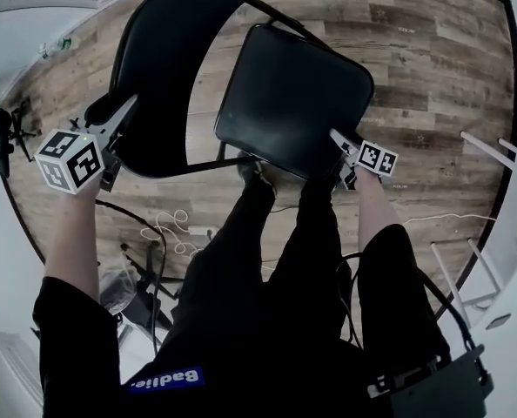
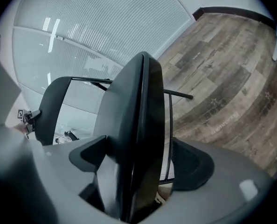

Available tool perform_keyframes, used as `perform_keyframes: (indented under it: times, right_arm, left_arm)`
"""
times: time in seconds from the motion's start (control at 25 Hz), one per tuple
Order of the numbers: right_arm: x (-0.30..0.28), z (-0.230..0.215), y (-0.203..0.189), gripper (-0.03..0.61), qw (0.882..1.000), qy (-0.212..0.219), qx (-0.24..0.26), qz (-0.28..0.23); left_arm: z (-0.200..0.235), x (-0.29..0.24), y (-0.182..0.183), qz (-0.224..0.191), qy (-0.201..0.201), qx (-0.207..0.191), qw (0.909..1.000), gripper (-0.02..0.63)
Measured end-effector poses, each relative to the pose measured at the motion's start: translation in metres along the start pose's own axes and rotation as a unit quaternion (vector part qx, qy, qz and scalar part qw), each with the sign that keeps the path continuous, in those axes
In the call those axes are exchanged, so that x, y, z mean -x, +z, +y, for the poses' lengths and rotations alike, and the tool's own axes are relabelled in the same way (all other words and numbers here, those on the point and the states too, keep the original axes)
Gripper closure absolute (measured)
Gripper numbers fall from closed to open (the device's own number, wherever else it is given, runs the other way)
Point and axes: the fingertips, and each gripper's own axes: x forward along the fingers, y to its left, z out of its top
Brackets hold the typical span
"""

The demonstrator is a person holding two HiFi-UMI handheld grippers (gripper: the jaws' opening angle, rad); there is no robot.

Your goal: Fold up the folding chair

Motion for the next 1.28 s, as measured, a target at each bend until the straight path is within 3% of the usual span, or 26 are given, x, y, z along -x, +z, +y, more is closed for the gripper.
perform_keyframes:
  times: [0.16,0.56,0.76,1.28]
  right_arm:
    - [-0.014,0.006,0.000,0.181,0.999,0.027,-0.035,-0.006]
    - [-0.011,0.014,-0.002,0.181,0.997,-0.001,-0.073,-0.005]
    - [0.005,0.020,-0.014,0.181,0.996,-0.023,-0.089,0.001]
    - [0.028,0.081,-0.008,0.184,0.995,-0.032,-0.089,-0.010]
  left_arm:
    - [-0.002,0.000,0.003,0.002,-0.001,0.003,1.0000,0.448]
    - [0.002,0.009,-0.005,0.019,0.049,0.033,0.9980,0.448]
    - [-0.019,0.017,0.000,0.019,0.049,0.019,0.9984,0.448]
    - [-0.049,0.052,0.025,0.008,0.059,0.004,0.9982,0.460]
